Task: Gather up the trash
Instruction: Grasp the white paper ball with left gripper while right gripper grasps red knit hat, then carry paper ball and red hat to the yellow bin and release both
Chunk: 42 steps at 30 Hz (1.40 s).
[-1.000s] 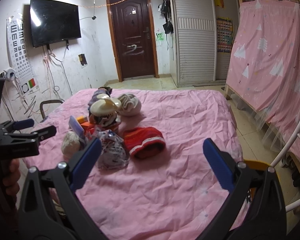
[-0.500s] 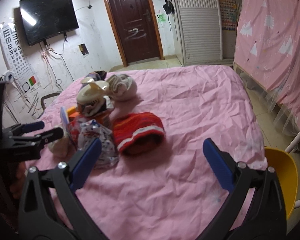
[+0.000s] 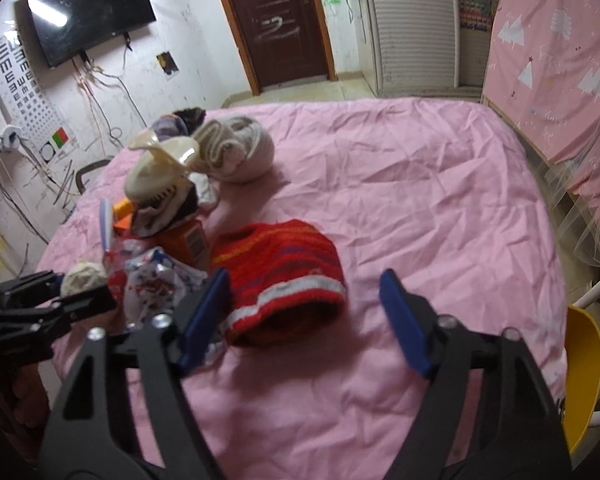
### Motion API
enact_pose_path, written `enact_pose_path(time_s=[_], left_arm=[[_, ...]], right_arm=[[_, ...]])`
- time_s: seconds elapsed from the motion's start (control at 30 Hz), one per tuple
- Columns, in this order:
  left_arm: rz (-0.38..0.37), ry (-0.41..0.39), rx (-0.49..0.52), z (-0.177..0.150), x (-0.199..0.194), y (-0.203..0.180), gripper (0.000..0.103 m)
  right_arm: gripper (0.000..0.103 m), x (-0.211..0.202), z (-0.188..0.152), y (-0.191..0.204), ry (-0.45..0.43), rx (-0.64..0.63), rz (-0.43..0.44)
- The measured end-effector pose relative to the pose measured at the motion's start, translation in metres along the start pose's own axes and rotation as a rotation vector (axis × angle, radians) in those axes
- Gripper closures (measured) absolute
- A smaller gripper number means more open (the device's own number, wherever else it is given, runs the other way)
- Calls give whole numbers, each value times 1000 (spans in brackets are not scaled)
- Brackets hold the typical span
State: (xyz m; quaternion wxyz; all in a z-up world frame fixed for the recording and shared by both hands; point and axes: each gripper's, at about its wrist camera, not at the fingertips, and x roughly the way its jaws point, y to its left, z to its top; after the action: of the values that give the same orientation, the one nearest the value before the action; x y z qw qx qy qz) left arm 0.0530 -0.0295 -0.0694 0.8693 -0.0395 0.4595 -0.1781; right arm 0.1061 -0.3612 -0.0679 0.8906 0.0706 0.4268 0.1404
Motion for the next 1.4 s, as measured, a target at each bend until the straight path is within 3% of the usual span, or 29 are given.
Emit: enact_pose_path(time_s=[0.07, 0.13, 0.23, 0.53, 0.73, 0.97, 1.17, 1.4], left_arm=[[0, -1, 2, 1, 1, -1, 65], [-2, -15, -2, 0, -3, -2, 65], [-6, -51, -7, 0, -19, -1, 65], [17, -132, 37, 12, -57, -23, 65], [8, -179, 111, 18, -70, -69, 65], [-54, -196, 218, 30, -70, -136, 65], [-134, -163, 314, 42, -47, -209, 65], [-231, -99, 400, 47, -9, -286, 65]], right_arm=[[61, 5, 1, 2, 15, -13, 6], [76, 3, 1, 4, 0, -21, 12], [87, -4, 1, 4, -38, -15, 21], [88, -51, 4, -11, -183, 48, 57], [88, -85, -8, -40, -264, 109, 42], [87, -127, -32, -103, -346, 219, -34], [87, -151, -57, -162, -351, 307, -143], [87, -150, -84, -216, -281, 361, -223]])
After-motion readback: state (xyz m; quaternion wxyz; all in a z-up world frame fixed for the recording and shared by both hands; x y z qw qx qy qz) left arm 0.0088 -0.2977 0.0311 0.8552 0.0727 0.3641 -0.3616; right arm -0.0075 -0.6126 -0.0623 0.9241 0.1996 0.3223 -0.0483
